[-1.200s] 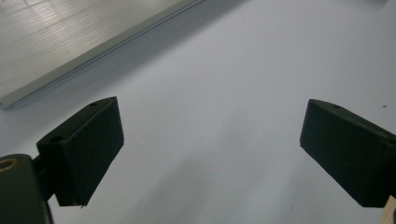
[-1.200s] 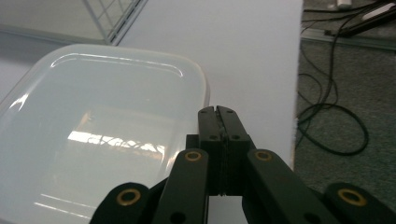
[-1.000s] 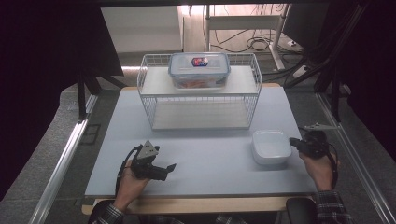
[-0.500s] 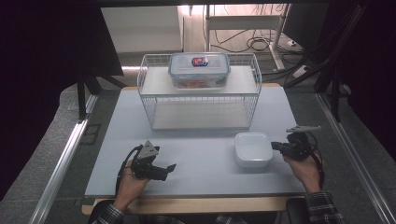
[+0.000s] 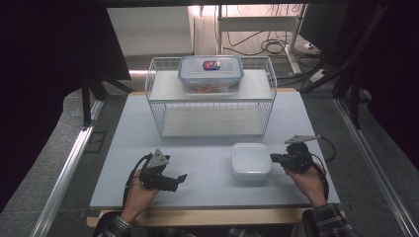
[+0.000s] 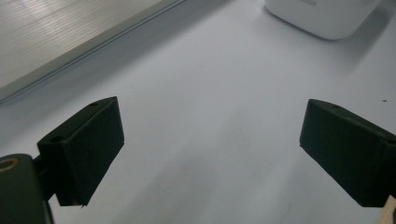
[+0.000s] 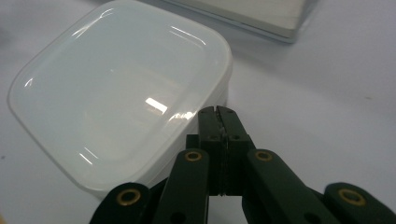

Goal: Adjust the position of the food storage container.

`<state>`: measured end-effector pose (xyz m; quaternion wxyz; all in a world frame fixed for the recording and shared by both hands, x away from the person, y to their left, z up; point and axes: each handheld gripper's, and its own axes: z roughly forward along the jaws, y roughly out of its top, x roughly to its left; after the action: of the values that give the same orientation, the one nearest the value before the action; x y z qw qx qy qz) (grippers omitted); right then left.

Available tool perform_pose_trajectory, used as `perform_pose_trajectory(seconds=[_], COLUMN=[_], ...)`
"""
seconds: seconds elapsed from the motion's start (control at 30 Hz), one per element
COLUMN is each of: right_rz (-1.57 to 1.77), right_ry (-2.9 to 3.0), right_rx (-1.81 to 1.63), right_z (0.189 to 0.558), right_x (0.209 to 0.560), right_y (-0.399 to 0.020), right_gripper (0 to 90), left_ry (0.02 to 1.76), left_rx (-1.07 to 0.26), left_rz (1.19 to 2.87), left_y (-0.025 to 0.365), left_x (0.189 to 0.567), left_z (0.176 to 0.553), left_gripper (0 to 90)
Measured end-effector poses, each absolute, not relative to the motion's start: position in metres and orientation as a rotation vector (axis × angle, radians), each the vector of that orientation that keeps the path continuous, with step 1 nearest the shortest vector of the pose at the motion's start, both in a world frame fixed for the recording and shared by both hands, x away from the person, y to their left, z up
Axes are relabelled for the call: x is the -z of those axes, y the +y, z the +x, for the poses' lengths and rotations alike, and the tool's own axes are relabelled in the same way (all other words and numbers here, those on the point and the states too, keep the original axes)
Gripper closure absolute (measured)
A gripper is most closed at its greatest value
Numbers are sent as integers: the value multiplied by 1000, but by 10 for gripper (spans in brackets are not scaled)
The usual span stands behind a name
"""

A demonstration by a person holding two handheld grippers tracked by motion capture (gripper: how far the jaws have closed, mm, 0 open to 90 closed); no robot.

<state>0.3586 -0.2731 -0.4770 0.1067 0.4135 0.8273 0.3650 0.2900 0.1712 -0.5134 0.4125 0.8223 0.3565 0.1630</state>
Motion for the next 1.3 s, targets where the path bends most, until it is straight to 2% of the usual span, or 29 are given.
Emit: perform_pose_trajectory(seconds=[0.53, 1.0, 1.17, 1.3], right_rz=[1037, 939, 934, 930], right_ry=[2567, 2602, 2588, 2553], right_rx=[-1100, -1117, -1115, -1132], right_z=[356, 361, 362, 359], right_x=[483, 486, 485, 480], right_y=[-214, -180, -184, -191], right_gripper=[886, 879, 845, 776], left_ry=[900, 898, 909, 924], left_rx=[-401, -386, -370, -318], left_rz=[2080, 2086, 2071, 2041], left_y=[170, 168, 169, 170], left_x=[515, 516, 516, 515], left_z=[291, 291, 291, 292], left_gripper=[60, 60, 59, 59])
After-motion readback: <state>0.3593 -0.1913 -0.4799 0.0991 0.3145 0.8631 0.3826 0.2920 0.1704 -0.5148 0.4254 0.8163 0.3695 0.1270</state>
